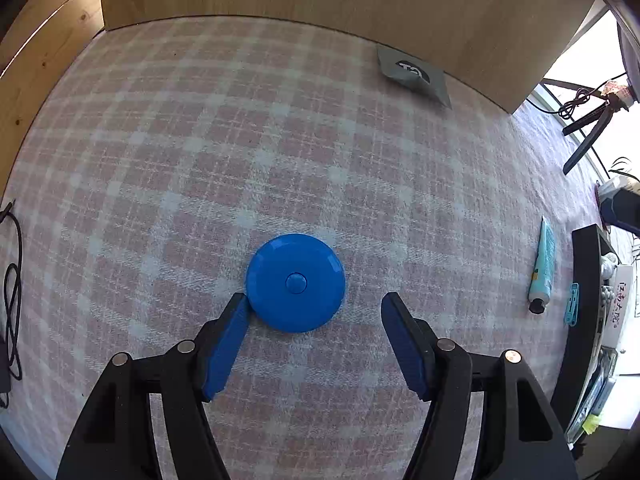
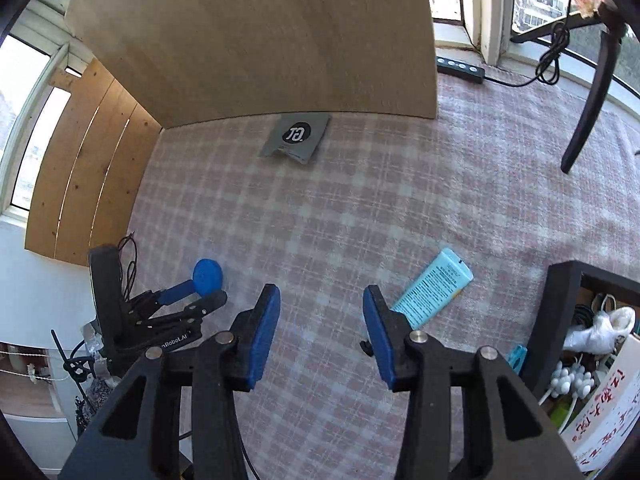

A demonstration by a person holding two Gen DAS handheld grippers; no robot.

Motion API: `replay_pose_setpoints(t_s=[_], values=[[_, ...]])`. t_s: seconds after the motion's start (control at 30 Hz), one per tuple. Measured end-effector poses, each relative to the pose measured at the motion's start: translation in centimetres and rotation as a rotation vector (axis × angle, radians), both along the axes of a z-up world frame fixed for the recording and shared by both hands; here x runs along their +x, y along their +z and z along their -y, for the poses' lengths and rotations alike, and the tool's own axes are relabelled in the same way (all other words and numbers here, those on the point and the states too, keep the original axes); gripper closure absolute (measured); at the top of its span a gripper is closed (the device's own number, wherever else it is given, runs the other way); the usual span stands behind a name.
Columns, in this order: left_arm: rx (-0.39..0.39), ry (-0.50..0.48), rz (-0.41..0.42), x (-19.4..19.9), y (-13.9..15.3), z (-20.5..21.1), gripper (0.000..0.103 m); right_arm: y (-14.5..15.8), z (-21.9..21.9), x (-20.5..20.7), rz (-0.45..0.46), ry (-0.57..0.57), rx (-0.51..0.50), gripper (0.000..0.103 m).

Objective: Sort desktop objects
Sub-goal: 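Grasp the blue round tape measure with the left gripper while the right gripper grasps the grey pouch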

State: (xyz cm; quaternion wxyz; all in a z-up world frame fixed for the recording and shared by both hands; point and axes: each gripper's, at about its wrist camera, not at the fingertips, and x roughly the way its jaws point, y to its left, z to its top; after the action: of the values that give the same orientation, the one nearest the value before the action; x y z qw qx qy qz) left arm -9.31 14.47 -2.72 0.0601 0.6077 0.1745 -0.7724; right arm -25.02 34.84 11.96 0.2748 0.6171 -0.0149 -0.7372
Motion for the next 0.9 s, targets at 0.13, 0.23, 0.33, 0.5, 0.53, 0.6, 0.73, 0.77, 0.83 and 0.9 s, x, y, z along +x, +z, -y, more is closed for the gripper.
replay_pose_setpoints(t_s=[0.13, 0.23, 0.33, 0.5, 0.53, 0.6, 0.73, 0.77, 0.83, 0.9], values=[[-0.033, -0.017, -0.009, -0.4, 0.0, -0.2, 0.037, -0.7, 5.1, -3.1, -0.042, 0.048, 0.046, 0.05], [-0.05, -0.029, -0.016, -0.6, -0.1, -0.3, 0.038, -1.8, 8.8, -4.7, -0.08, 0.112, 0.095, 0.05], [-0.06, -0.039, -0.025, -0.6, -0.2, -0.3, 0.039, -3.3, 11.9, -5.8, -0.105, 0.192, 0.151, 0.05], [-0.096, -0.071, -0.037, -0.6, -0.4, -0.7, 0.039, -6.3, 14.8, -7.4, -0.112, 0.243, 0.25, 0.05], [-0.107, -0.078, -0.039, -0.7, -0.4, -0.9, 0.039, -6.9, 15.1, -7.7, -0.108, 0.249, 0.26, 0.05], [-0.124, -0.086, -0.043, -0.7, -0.4, -1.0, 0.042, -7.8, 15.6, -7.9, -0.119, 0.258, 0.286, 0.05], [-0.158, -0.108, -0.054, -0.5, -0.4, -1.0, 0.053, -8.9, 16.1, -8.2, -0.121, 0.264, 0.309, 0.053], [-0.16, -0.105, -0.057, -0.4, -0.4, -0.9, 0.056, -8.8, 16.2, -8.1, -0.141, 0.26, 0.313, 0.054], [-0.151, -0.11, -0.066, -0.2, -0.4, -0.7, 0.055, -8.7, 16.2, -8.1, -0.162, 0.259, 0.327, 0.069], [-0.155, -0.121, -0.072, 0.1, -0.5, -0.6, 0.056, -8.5, 15.9, -8.0, -0.169, 0.262, 0.327, 0.079]])
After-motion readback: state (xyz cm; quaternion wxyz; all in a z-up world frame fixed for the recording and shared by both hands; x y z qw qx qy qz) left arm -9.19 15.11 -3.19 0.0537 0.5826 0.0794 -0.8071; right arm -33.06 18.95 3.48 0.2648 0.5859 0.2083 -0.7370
